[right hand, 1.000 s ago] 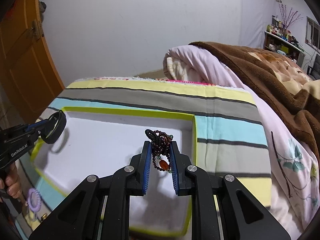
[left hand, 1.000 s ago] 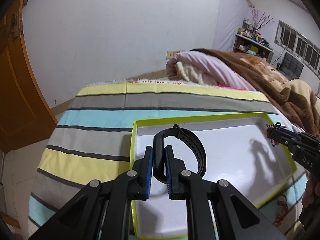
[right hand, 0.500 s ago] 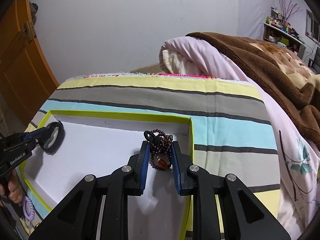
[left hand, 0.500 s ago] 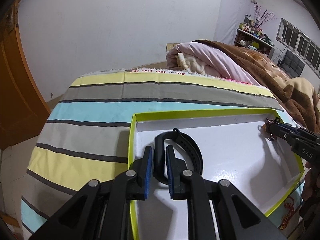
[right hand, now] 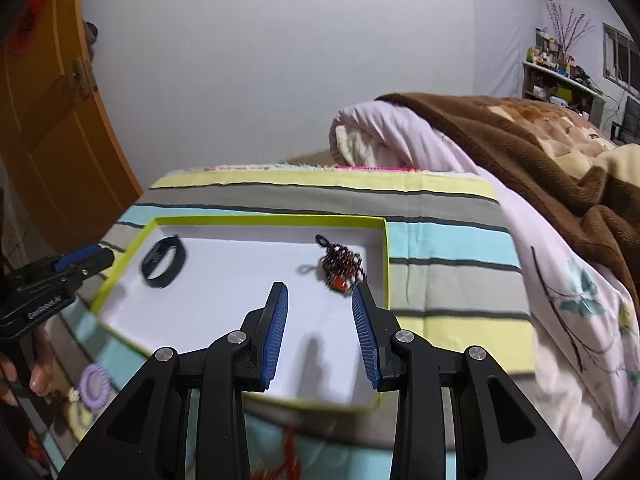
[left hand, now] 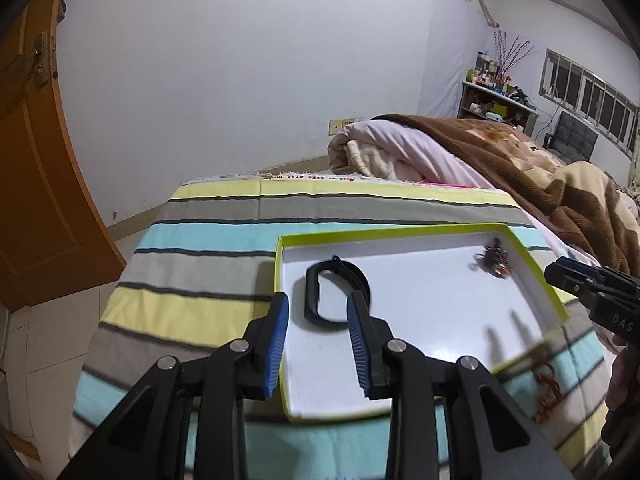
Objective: Organize jewelry
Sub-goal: 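Withdraw both open tools from the green box back over the jewelry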
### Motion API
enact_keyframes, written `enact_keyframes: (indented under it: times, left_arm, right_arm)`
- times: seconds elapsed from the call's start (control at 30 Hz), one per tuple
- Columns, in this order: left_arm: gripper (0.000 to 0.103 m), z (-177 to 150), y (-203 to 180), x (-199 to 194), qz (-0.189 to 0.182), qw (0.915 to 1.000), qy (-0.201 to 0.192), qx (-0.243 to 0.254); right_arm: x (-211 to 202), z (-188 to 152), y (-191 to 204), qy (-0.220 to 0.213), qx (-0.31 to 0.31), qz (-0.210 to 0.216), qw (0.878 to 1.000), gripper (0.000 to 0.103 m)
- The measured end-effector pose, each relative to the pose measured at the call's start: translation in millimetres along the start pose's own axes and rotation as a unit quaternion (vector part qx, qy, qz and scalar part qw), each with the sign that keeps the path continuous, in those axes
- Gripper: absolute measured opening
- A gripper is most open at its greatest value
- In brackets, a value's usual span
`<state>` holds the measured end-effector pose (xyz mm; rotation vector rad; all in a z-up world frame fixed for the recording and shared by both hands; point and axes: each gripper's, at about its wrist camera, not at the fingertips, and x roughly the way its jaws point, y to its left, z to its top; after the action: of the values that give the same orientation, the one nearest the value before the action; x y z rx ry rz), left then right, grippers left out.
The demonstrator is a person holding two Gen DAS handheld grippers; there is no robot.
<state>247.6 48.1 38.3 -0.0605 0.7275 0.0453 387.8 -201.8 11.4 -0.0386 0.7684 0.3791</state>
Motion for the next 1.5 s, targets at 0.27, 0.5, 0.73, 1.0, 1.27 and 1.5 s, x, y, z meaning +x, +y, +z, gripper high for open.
enact_keyframes:
  times: [0.27, 0.5, 0.73, 1.0, 1.27, 1.5]
  left_arm:
    - [0.032, -25.3, -4.9, -53.9, 0.000, 0.9996, -0.026, -0.008]
    - [0.032, -55.6, -16.9, -92.5, -0.014, 0.9989, -0.045, -0.006]
    - [0.037, -83.9, -20.2, -114.1, -0.016, 0.9984, -0.055, -0.005]
    - [0.038, -109.7, -15.1, -126.1, -0.007, 0.9987, -0.049, -0.008]
    - [0.038, -129.4, -9.1, -137.9, -0.008, 0.9985, -0.052, -0.010]
    - [0.038, -131.6, -7.1, -129.2, -0.012, 0.9990, -0.041, -0.009]
  right_arm:
    - [-62.4, -34.1, 17.2, -0.030, -0.010, -0.003, 0.999, 0.035]
    - [-99.6, -67.3, 26.7, -0.040, -0.018, -0.005, 0.999, 0.035]
    - [-123.7, -97.5, 35.9, -0.045, -0.017, -0.001, 0.999, 0.035]
    - [-137.1, -127.6, 44.1, -0.037, -0.009, 0.009, 0.999, 0.035]
    - [-149.2, -141.5, 50.7, -0.043, -0.007, 0.016, 0.999, 0.035]
    - [-140.9, -145.6, 55.9, -0.035, -0.017, 0.021, 0.999, 0.035]
